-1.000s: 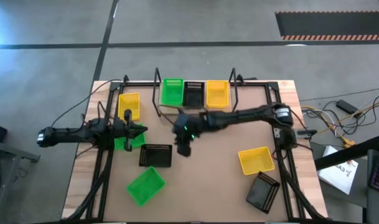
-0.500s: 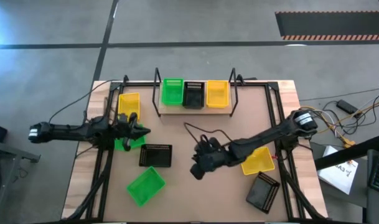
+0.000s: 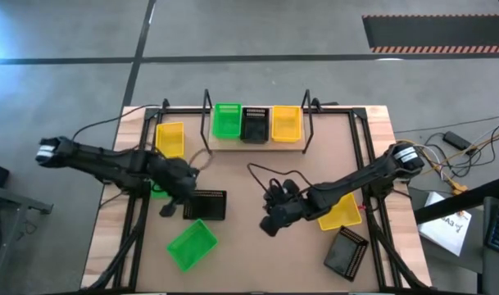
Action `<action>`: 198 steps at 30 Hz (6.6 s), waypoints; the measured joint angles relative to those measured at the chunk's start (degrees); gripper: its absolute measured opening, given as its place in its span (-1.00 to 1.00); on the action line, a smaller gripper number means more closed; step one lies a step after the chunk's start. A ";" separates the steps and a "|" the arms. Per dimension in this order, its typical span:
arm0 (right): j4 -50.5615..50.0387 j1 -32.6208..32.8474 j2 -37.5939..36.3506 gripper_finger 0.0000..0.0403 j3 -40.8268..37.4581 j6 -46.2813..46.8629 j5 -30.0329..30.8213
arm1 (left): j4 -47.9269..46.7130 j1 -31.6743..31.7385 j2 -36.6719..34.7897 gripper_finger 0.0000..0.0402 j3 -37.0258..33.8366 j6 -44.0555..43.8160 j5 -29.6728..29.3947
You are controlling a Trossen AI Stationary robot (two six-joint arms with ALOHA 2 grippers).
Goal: Stack baskets on shelf by color
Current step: Stack the left yellow basket on top of the yellow basket on the shelf
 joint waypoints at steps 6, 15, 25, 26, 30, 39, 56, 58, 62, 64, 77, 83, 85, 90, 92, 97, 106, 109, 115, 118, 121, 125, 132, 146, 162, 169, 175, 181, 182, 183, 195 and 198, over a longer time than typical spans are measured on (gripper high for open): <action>-7.51 1.17 -2.33 -0.76 -0.12 -4.06 0.01 | -4.40 -10.41 7.66 -1.00 7.60 3.51 0.28; -9.65 2.49 -4.21 -0.76 -4.17 -5.52 0.03 | -4.25 -20.33 14.11 -0.80 12.74 1.73 -1.72; -9.45 2.84 -5.33 -0.76 -5.40 -5.79 0.35 | -22.61 -6.43 9.39 -0.11 14.56 -15.44 -13.19; -9.50 2.84 -5.38 -0.76 -5.40 -5.91 0.70 | -23.43 -4.43 7.70 -0.07 14.07 -16.56 -14.73; -9.44 2.83 -5.90 -0.76 -5.40 -5.95 1.58 | -25.92 4.11 1.79 -0.02 13.92 -22.21 -20.92; -9.46 2.74 -6.17 -0.76 -5.40 -6.46 4.75 | -36.33 25.58 1.23 -0.01 13.78 -18.10 -26.06; -9.46 2.69 -6.17 -0.76 -5.40 -6.40 4.72 | -28.80 40.04 23.01 -0.01 10.39 2.30 -31.95; -9.46 2.69 -6.17 -0.76 -5.40 -6.40 4.72 | -28.17 40.16 24.52 -0.04 9.68 3.40 -33.66; -9.47 2.69 -6.17 -0.76 -5.40 -6.46 4.71 | -26.30 40.76 26.89 -0.15 9.28 3.71 -37.25; -9.50 2.69 -6.17 -0.76 -5.40 -6.48 4.72 | -25.21 40.97 27.72 -0.24 8.85 3.78 -37.27; -9.58 2.69 -6.28 -0.76 -4.99 -6.71 4.73 | -22.82 42.16 26.45 -0.97 7.12 7.47 -37.31; -9.61 2.69 -6.83 -0.76 -4.51 -7.10 6.02 | -29.96 42.16 20.06 -0.99 10.06 9.57 -37.29; -9.62 2.69 -7.11 -0.76 -4.51 -7.08 6.07 | -32.98 42.16 18.11 -1.00 11.69 9.63 -37.29; -9.64 2.69 -8.16 -0.76 -4.51 -7.07 6.04 | -40.52 42.16 14.08 -1.00 18.37 9.63 -37.41; -9.79 2.69 -9.08 -0.76 -4.51 -7.08 6.04 | -43.62 42.16 13.21 -1.00 22.24 9.50 -38.41; -10.17 2.69 -12.57 -0.76 -4.51 -7.14 6.07 | -48.33 42.16 12.95 -1.00 34.92 9.02 -39.77; -12.73 2.69 -20.36 -0.76 -4.51 -8.09 6.14 | -48.82 40.39 18.28 -1.00 58.64 8.73 -27.46; -13.34 2.37 -23.49 -0.77 -4.51 -8.03 6.15 | -48.76 36.93 20.69 -1.00 63.96 10.38 -22.23; -13.11 -0.10 -29.62 -0.76 -4.51 -8.95 6.15 | -47.96 25.43 24.83 -1.00 67.81 17.60 -15.45; -13.11 -1.72 -32.16 -0.76 -4.45 -12.07 6.02 | -46.38 19.83 26.58 -1.00 67.07 23.32 -12.59; -13.08 -3.67 -33.23 -0.76 -3.29 -18.40 4.89 | -46.04 14.35 28.89 -1.00 66.49 29.28 -10.47; -13.15 -8.02 -32.22 -0.69 -0.07 -28.50 -1.65 | -45.84 7.57 33.04 -1.00 66.30 36.82 -10.41; -17.04 -15.25 -24.71 -0.40 7.10 -55.17 -17.89 | -43.87 -1.93 39.52 -1.00 66.83 45.08 -10.50; -19.03 -12.76 -8.18 -0.26 16.24 -91.25 -26.42 | -40.78 -7.45 44.17 -1.00 66.80 51.26 -16.33; -27.81 -10.99 -2.65 -0.91 21.80 -90.63 -29.67 | -36.88 -7.37 44.19 -0.92 66.17 51.10 -21.05; -28.13 -10.66 -0.65 -0.95 20.68 -82.36 -33.59 | -36.35 -5.59 44.19 -0.45 66.17 51.06 -21.33; -28.29 -10.78 1.26 -0.96 19.80 -74.99 -33.04 | -37.02 -4.50 43.54 -0.09 66.28 50.95 -23.49; -29.98 -11.25 0.68 -0.96 18.73 -67.53 -31.25 | -38.91 -3.44 41.50 0.01 66.20 39.92 -34.76; -30.56 -11.76 0.20 -0.96 18.73 -66.70 -29.29 | -39.36 -3.19 41.02 0.01 66.10 36.58 -35.11; -31.09 -12.44 -0.45 -0.96 18.73 -65.87 -27.25 | -39.82 -2.92 40.54 0.01 66.10 32.68 -35.26; -40.23 -29.85 -2.58 -0.96 27.85 -63.05 -13.09 | -35.21 -2.21 34.96 0.01 57.75 -6.22 -36.00; -43.01 -34.69 0.84 -0.96 31.28 -63.37 -12.76 | -31.63 -2.27 33.82 0.01 53.94 -13.29 -36.04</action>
